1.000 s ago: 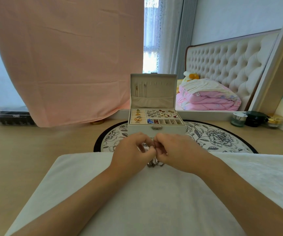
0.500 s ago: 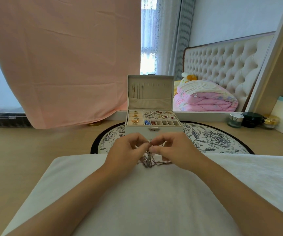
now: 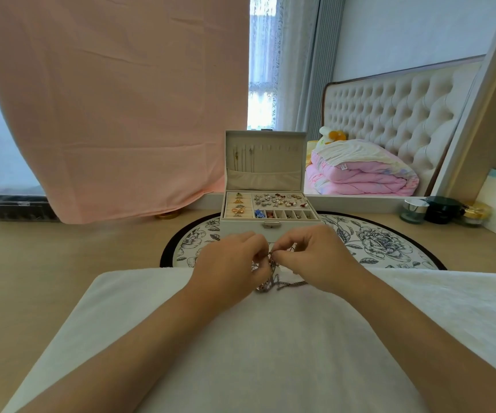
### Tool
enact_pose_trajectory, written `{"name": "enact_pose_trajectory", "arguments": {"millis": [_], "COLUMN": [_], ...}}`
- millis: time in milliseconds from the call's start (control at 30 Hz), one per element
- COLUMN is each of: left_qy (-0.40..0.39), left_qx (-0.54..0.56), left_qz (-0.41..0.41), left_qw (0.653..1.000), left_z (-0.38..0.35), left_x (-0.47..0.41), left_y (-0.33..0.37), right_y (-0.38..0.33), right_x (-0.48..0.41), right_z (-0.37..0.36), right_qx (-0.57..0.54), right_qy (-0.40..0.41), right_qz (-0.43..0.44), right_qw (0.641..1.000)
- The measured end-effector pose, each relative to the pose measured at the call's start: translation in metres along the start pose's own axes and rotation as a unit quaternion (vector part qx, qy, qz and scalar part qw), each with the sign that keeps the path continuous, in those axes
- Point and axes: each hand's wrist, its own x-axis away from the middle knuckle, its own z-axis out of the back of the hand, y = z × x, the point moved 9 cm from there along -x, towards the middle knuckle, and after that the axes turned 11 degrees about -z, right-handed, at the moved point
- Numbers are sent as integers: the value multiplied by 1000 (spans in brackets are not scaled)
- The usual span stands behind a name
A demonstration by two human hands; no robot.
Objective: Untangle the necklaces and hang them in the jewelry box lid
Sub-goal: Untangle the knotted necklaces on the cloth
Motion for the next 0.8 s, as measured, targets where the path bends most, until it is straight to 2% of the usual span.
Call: {"name": "enact_pose_trajectory", "arguments": {"millis": [133,200,267,300,400,600,633,700,800], "left_qy": [-38,-40,-33,-41,-57,-67,-68,-79,-86], "left_qx": [22,151,359,427,509,522,518,489,470], "left_qz": [69,135,211,237,280,287,279,215,139], "left_qw": [997,979,909,872,812,800,806,841,868], "left_z": [-10,-14,-24,-30,-41,-41,-41,-40,-38], "left_x": [1,2,6,7,7,-20,-25,-42,-62], "left_y": [-8,-17,-24,-23,-22,-22,-20,-9,8], "right_y": [-7,-5,-2,-1,2,19,21,25,20], "right_x": [4,3,0,-2,-2,-11,-11,-11,-12], "right_z": [-1,-4,-6,-7,-10,6,5,2,12], "right_qx": [41,58,101,124,147,21,4,-7,-77], "right_qy": [8,-6,-22,-33,-73,-78,-95,-125,-107], "right_qz": [38,39,33,31,15,-48,-61,-76,-54], "right_qw": [998,998,994,991,986,996,994,989,990]}}
